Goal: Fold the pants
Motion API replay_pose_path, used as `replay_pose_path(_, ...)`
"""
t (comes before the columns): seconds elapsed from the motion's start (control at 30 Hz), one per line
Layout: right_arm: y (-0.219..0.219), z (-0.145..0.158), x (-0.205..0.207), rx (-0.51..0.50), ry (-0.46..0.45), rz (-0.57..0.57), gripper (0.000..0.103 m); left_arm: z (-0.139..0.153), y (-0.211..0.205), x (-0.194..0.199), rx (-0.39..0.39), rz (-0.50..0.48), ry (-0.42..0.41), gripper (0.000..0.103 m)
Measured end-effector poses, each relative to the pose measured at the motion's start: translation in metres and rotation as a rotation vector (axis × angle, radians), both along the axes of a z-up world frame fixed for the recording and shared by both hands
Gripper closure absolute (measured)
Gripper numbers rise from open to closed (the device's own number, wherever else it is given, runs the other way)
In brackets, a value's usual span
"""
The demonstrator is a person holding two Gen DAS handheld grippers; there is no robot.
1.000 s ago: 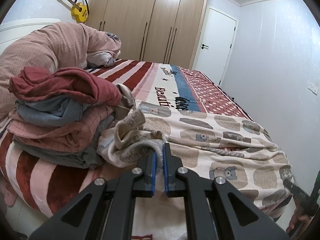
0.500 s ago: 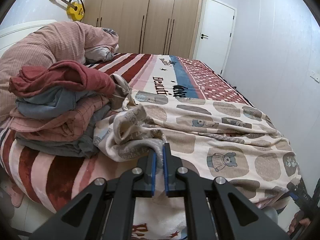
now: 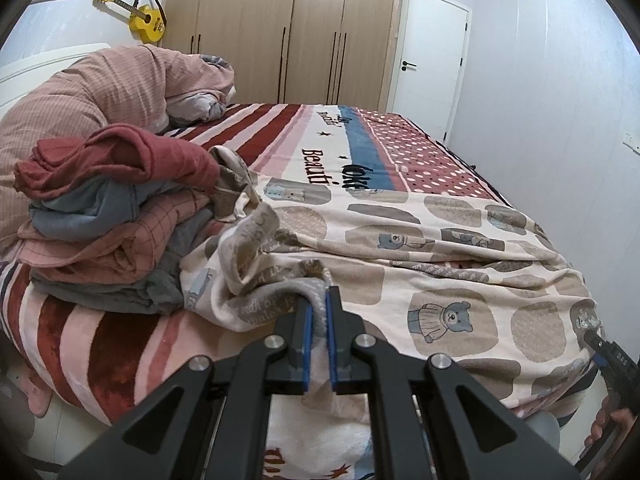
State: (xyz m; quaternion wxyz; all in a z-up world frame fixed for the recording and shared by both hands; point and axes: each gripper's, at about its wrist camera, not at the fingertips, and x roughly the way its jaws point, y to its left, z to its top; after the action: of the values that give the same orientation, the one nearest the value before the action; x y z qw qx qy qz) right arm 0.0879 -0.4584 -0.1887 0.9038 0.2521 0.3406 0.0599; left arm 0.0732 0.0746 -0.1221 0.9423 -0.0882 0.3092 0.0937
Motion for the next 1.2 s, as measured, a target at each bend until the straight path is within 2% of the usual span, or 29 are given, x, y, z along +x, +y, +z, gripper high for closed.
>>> replay_pose_path(0.13, -0.005, -0.009, -0.012, 0.085, 0.008, 0.006, 0.058, 0.0, -0.001, 0.001, 0.006, -0.003, 0.007, 0.099)
replay_pose_path(0.27, -0.003, -0.012, -0.003, 0.083, -0.056, 0.001, 0.058, -0.001, -0.004, 0.004, 0.007, -0.007, 0.01, 0.099)
replay_pose_path(0.33, -0.001, -0.009, 0.004, 0.056, -0.091, -0.017, 0.067, -0.001, -0.006, 0.006, 0.015, -0.01, 0.011, 0.099)
replay_pose_path(0.37, 0.001, -0.006, 0.008, 0.032, -0.108, -0.034, 0.084, -0.001, -0.007, 0.006, 0.017, -0.011, 0.01, 0.099)
replay_pose_path(0.4, 0.002, -0.005, 0.012, 0.01, -0.115, -0.045, 0.096, 0.0, -0.008, 0.007, 0.018, -0.01, 0.005, 0.099)
replay_pose_path(0.5, 0.0, 0.004, 0.023, 0.007, -0.127, -0.031, 0.099, 0.005, -0.007, 0.009, 0.02, 0.0, -0.014, 0.099)
replay_pose_path(0.63, 0.004, 0.038, 0.037, -0.101, -0.189, 0.023, 0.099, 0.019, 0.002, 0.014, 0.03, 0.037, -0.06, 0.099)
replay_pose_path(0.7, 0.003, 0.05, 0.049, -0.122, -0.19, 0.063, 0.099, 0.026, 0.006, 0.021, 0.033, 0.048, -0.077, 0.099)
replay_pose_path(0.9, 0.003, 0.094, 0.109, -0.209, -0.152, 0.263, 0.099, 0.05, 0.02, 0.056, 0.059, 0.066, -0.13, 0.099)
replay_pose_path(1.03, 0.025, 0.12, 0.16, -0.309, -0.118, 0.382, 0.099, 0.059, 0.031, 0.093, 0.09, 0.08, -0.147, 0.099)
replay_pose_path(1.2, 0.061, 0.114, 0.229, -0.387, -0.029, 0.489, 0.099, 0.055, 0.041, 0.147, 0.119, 0.074, -0.125, 0.099)
